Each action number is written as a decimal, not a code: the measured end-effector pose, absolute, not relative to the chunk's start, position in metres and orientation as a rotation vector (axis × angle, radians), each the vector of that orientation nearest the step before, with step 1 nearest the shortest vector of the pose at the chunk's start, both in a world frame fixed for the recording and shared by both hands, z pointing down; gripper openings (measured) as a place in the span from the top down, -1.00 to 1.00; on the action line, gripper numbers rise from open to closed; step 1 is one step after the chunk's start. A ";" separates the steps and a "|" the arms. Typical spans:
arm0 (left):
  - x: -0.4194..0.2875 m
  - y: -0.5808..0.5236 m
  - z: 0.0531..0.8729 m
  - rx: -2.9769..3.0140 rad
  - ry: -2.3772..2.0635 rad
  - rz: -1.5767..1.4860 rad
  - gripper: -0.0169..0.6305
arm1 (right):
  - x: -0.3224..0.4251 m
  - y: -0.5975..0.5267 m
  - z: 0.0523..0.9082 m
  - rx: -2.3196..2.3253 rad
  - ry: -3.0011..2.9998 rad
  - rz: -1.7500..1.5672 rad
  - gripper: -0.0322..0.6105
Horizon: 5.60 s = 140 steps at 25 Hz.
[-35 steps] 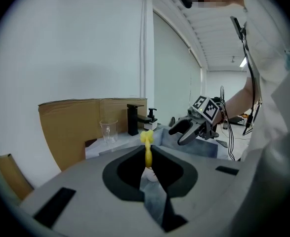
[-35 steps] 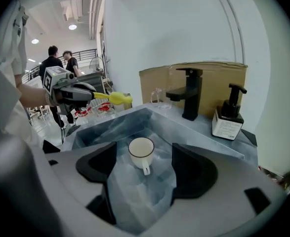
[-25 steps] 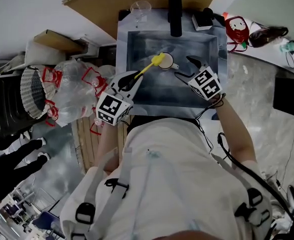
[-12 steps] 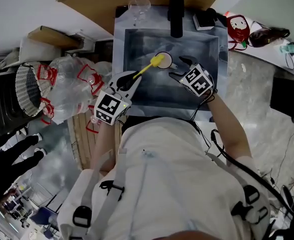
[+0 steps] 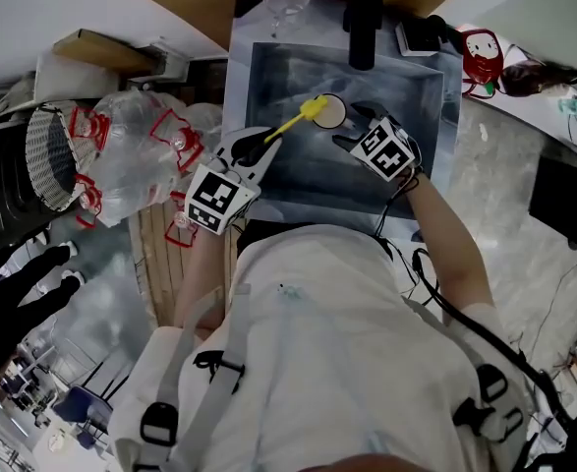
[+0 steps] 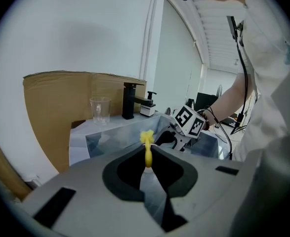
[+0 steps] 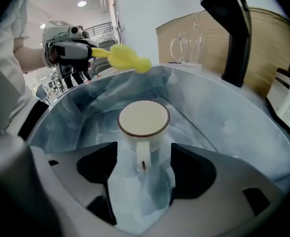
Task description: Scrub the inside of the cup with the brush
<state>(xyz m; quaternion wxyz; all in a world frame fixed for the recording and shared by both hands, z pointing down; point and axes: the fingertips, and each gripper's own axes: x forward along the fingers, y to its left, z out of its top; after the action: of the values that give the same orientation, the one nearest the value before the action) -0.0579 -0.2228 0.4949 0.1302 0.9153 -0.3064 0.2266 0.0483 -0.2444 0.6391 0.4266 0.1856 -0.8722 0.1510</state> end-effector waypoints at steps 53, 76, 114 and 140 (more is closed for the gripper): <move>-0.058 -0.218 0.503 2.625 -0.780 0.750 0.82 | 0.071 -0.242 0.579 0.443 -2.179 -0.082 0.70; -0.006 -0.202 0.503 2.801 -0.322 1.485 0.82 | 0.065 -0.227 0.547 0.445 -2.147 -0.253 0.70; -0.022 -0.197 0.492 2.712 -0.135 1.680 0.82 | 0.043 -0.217 0.520 0.436 -2.254 -0.243 0.69; -0.030 -0.224 0.481 2.709 -0.211 1.643 0.82 | 0.031 -0.202 0.507 0.409 -2.287 -0.301 0.69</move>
<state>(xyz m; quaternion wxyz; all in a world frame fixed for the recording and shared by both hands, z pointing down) -0.0298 -0.2235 0.4808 -0.0169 0.8530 -0.0665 0.5175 0.0309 -0.2022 0.5070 0.3891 0.1608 -0.8993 -0.1183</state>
